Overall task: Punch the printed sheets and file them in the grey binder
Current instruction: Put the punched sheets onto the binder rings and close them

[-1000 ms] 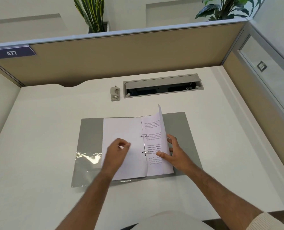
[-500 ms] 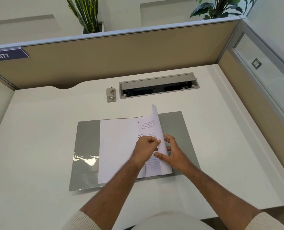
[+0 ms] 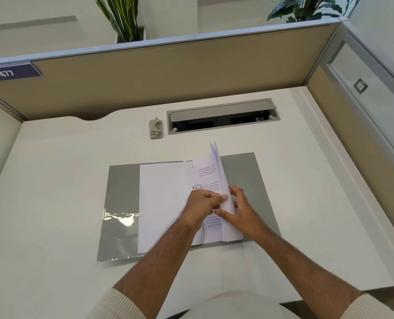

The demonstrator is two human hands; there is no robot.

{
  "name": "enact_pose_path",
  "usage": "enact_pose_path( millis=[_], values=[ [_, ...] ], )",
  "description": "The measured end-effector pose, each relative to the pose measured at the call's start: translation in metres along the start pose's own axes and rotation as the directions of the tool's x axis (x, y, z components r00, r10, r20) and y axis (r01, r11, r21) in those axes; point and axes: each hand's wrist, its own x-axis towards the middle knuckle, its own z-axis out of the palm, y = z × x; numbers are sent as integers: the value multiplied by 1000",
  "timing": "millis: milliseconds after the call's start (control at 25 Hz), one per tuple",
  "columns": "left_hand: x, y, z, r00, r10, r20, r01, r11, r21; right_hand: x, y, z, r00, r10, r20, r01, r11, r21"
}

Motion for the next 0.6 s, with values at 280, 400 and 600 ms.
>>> enact_pose_path(
  millis=[280,400,600],
  values=[
    [-5,5,-6,1000,10,-18,-10,1000,-22,-4,-7,-4,1000,14,18,-16,997,81],
    [-6,10,-15,999,37,-39,-38,999,-14,-6,-7,-7,999,21,31,-24,995,99],
    [-15,19,-39,979,182,-87,-181,983,18,-7,-8,-8,1000,14,15,-16,995,94]
  ],
)
